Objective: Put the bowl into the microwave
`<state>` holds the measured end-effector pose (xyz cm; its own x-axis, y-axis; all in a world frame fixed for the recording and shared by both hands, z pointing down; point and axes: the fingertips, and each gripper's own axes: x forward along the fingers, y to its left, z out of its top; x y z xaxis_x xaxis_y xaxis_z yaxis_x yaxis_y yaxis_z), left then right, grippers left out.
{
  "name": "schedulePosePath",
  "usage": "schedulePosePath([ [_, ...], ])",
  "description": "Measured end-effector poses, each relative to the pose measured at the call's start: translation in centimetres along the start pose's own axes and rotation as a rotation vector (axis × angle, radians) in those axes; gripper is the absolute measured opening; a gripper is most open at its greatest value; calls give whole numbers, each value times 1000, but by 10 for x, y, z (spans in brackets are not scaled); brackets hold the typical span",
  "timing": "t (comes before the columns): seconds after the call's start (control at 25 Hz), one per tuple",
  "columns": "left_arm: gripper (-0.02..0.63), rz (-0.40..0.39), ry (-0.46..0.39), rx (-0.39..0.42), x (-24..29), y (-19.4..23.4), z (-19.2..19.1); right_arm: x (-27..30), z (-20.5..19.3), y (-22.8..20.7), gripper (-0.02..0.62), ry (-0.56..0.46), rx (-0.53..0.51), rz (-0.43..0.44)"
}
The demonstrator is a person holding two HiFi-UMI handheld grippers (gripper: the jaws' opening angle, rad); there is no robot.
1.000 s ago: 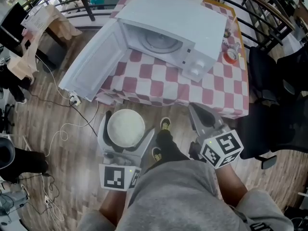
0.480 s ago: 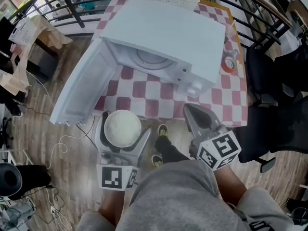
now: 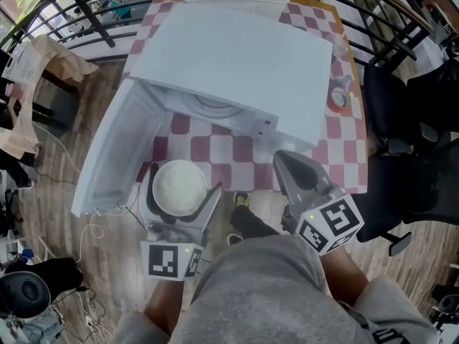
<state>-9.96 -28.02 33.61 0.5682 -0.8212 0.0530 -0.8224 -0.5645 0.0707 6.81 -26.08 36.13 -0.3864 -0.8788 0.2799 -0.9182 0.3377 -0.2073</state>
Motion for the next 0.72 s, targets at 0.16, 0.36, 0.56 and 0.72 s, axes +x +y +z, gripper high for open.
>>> schedulePosePath([
  [0.16,540,-17,10,1,21,1,1,4,14,-13,-2,-19,6,-7],
  [0.36,539,-22,23,2,41,3,2,14,25,-25,-2,-31,8,2],
  [0.56,540,-10,27,11,53,8,1,24,30,-20,-2,-41,6,50],
  [0.72,540,-6,33,21,58,9,-1,27,31,-16,-2,-45,7,70],
])
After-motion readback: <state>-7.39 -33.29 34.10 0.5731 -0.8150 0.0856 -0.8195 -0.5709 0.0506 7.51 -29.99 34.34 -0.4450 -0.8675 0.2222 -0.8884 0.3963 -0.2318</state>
